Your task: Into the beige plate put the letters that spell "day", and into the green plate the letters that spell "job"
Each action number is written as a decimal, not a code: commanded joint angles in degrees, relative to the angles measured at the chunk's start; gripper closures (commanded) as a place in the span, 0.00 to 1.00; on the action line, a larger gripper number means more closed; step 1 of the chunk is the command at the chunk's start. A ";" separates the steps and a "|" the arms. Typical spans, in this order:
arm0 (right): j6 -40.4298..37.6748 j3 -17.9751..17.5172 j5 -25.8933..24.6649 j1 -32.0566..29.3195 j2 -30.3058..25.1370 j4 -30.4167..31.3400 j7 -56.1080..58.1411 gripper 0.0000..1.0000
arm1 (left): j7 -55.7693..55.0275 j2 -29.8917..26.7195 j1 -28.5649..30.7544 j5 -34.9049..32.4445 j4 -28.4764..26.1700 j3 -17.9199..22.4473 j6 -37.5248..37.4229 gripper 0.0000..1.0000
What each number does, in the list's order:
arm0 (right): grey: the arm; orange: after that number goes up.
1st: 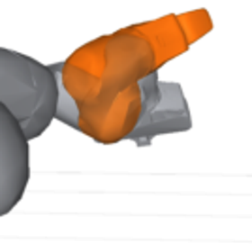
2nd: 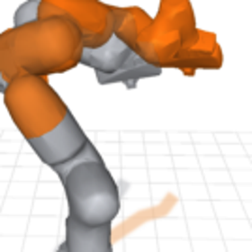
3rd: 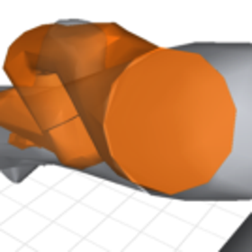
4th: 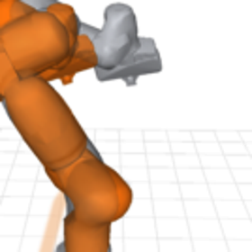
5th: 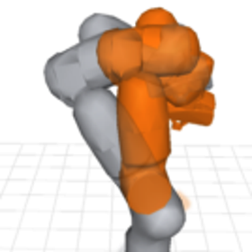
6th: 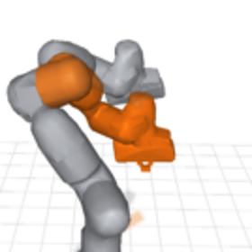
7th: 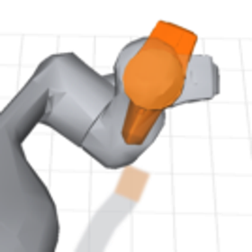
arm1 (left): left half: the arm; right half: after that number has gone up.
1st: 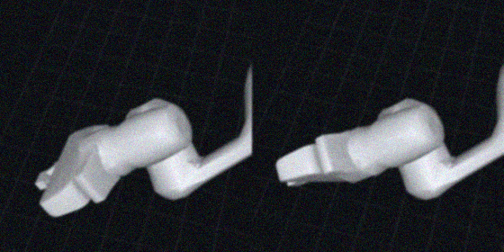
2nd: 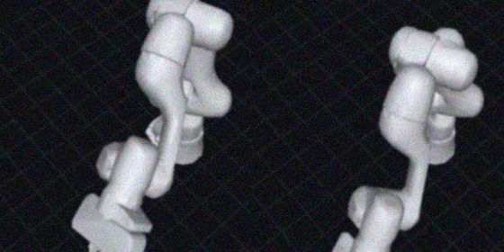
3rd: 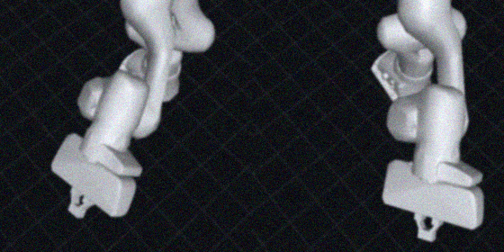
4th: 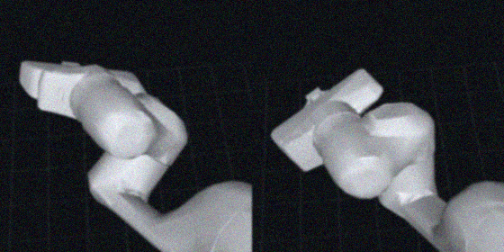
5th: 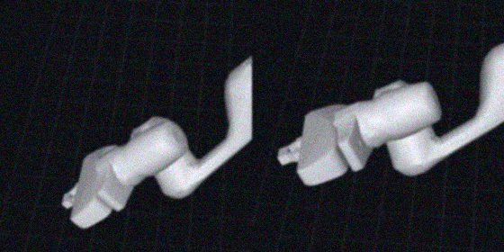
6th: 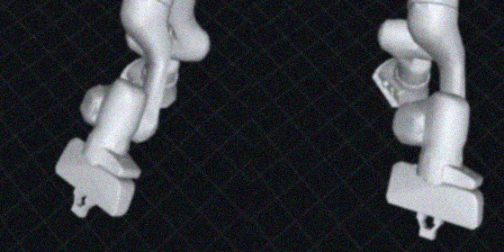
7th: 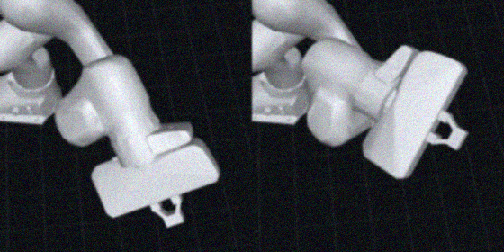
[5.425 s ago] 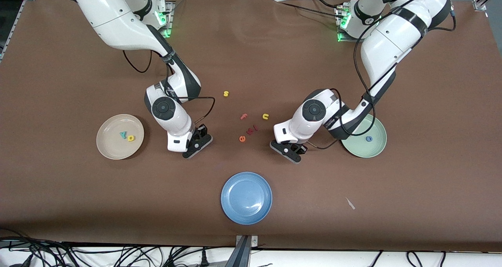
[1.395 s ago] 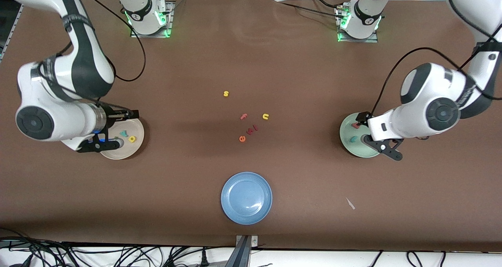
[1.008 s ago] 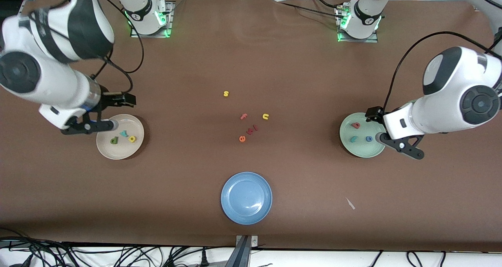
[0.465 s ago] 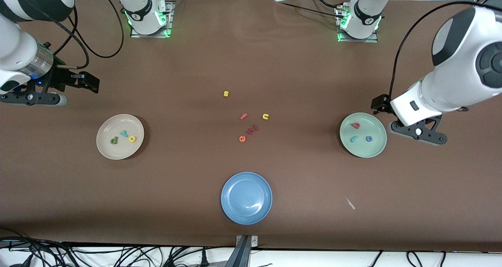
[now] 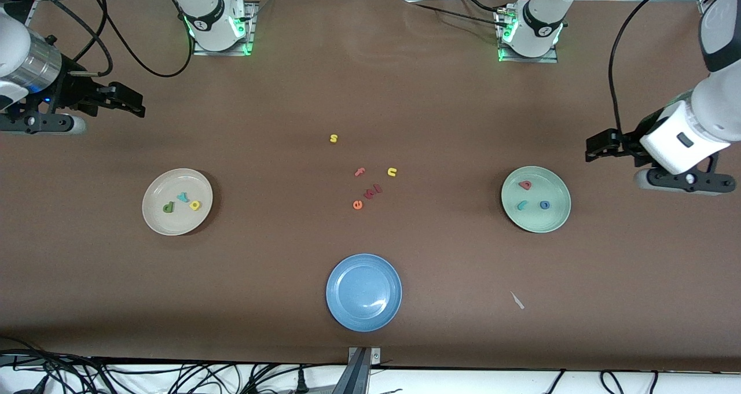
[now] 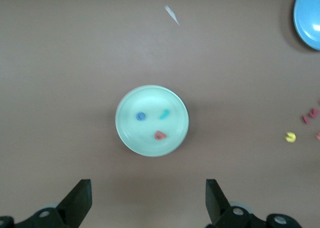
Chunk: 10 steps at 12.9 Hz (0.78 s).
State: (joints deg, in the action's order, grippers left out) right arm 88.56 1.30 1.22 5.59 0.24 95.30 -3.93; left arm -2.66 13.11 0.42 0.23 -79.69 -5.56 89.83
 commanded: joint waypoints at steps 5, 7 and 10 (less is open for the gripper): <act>0.12 2.83 -1.57 0.21 -0.42 -0.55 3.75 0.00 | 0.29 -12.93 -3.23 1.00 -18.47 4.68 11.77 0.00; 0.12 2.83 -1.31 -0.22 -0.42 -0.55 3.84 0.00 | 0.20 -12.94 -2.79 1.00 -18.57 4.16 11.51 0.00; 0.03 2.83 -1.39 -0.23 0.02 -0.64 4.01 0.00 | 0.20 -13.02 -1.83 1.00 -18.57 3.02 11.33 0.00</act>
State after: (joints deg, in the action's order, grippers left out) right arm 88.85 4.10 0.33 5.48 0.26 95.16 -0.97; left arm -2.72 1.62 -2.00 0.24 -96.62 -2.01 100.20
